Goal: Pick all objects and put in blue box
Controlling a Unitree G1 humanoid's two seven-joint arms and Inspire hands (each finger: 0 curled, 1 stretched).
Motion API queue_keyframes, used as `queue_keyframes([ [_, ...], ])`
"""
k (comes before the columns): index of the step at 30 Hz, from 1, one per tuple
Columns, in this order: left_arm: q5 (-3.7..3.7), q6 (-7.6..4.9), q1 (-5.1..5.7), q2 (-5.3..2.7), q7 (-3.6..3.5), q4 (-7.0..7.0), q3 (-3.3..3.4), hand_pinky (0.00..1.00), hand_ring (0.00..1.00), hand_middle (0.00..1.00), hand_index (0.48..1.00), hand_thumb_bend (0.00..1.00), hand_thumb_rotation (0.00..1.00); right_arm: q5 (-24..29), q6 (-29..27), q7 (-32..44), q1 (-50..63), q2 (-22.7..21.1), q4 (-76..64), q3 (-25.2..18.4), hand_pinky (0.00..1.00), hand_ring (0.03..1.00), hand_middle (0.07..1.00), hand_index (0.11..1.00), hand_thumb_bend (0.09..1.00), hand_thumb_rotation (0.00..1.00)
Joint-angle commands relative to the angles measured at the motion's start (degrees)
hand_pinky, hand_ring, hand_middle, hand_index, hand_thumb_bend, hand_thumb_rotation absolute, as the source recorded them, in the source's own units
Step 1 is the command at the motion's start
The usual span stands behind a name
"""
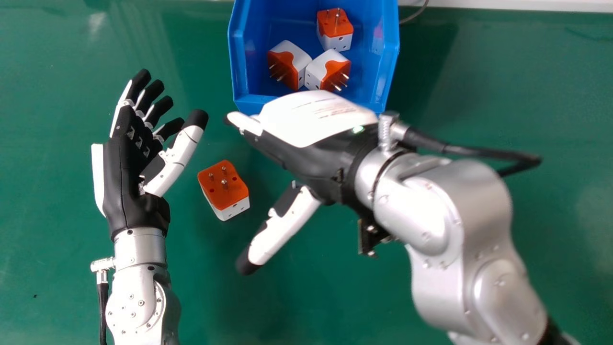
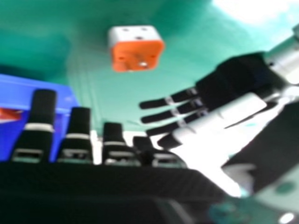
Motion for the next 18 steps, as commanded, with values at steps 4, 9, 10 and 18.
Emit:
queue_keyframes([
  [4, -0.4, -0.43, -0.73, 0.18, -0.6, -1.33, 0.12, 0.75, 0.84, 0.87, 0.869, 0.72, 0.29, -1.6, 1.1, -4.5, 1.4, 3.6, 2.7, 1.0, 0.69, 0.867, 0.931, 0.971, 0.969, 0.56],
  [9, -0.98, -0.28, -1.02, -0.48, -0.11, -1.49, 0.45, 0.76, 0.85, 0.87, 0.87, 0.71, 0.38, -1.6, 1.2, -6.9, 1.7, 5.0, 5.7, 1.9, 0.7, 0.884, 0.941, 0.975, 0.954, 0.56],
  [10, -1.34, -0.25, -1.11, -0.68, -0.14, -1.51, 0.58, 0.76, 0.85, 0.87, 0.87, 0.71, 0.38, -1.7, 1.1, -7.7, 1.8, 5.2, 6.4, 2.1, 0.7, 0.884, 0.941, 0.975, 0.954, 0.56],
  [18, -3.75, 0.02, -2.04, -1.78, 0.29, -1.43, 2.01, 0.75, 0.84, 0.86, 0.858, 0.67, 0.55, -1.9, 1.2, -11.9, 0.9, 6.6, 10.7, 3.0, 0.68, 0.885, 0.944, 0.976, 0.95, 0.53],
])
